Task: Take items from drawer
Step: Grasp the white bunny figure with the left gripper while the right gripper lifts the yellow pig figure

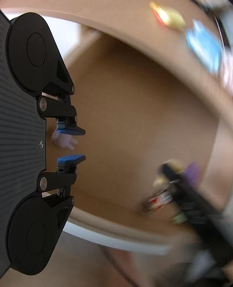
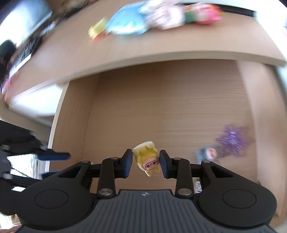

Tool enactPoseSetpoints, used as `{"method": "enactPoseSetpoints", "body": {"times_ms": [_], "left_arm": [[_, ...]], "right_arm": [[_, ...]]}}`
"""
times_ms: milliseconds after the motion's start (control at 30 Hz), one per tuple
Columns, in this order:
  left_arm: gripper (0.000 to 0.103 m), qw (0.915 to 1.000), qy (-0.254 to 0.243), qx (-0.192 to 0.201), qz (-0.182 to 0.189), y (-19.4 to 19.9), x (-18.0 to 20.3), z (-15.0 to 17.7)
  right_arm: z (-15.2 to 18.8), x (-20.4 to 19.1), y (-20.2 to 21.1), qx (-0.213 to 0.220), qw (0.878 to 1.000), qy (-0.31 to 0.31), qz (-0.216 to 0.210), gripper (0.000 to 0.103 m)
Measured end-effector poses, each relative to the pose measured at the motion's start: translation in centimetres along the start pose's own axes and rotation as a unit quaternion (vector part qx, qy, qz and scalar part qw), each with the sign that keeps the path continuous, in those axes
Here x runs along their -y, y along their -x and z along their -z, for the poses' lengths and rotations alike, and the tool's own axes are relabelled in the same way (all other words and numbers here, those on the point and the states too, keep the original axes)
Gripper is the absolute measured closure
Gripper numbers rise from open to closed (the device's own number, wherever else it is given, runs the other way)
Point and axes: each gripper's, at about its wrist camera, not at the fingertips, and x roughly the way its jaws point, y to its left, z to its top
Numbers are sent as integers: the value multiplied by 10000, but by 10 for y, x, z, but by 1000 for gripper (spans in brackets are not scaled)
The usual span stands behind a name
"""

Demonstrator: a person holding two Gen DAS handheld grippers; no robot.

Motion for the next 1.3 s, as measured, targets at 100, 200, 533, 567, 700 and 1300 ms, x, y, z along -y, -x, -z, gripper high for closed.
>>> {"method": "enactPoseSetpoints", "body": {"times_ms": [100, 200, 533, 567, 700, 1300], "left_arm": [[75, 9952, -802, -535, 161, -21, 8, -4], [75, 9881, -1253, -890, 20, -39, 9, -4], [72, 9813, -1048, -1599, 233, -73, -8, -2], [72, 9800, -1098, -1646, 192, -75, -7, -2], [72, 9799, -940, -1745, 229, -82, -7, 0], [72, 9626, 2441, 1013, 594, 8, -25, 34]], "right_arm": [[8, 15, 7, 187, 9993, -335, 6, 71], [29, 32, 20, 309, 9974, -646, 101, 71], [60, 61, 27, 527, 9917, -1147, 261, 71], [62, 61, 29, 555, 9913, -1163, 259, 71], [66, 61, 32, 598, 9911, -1164, 260, 71], [53, 16, 52, 678, 9968, -392, 167, 71]]}}
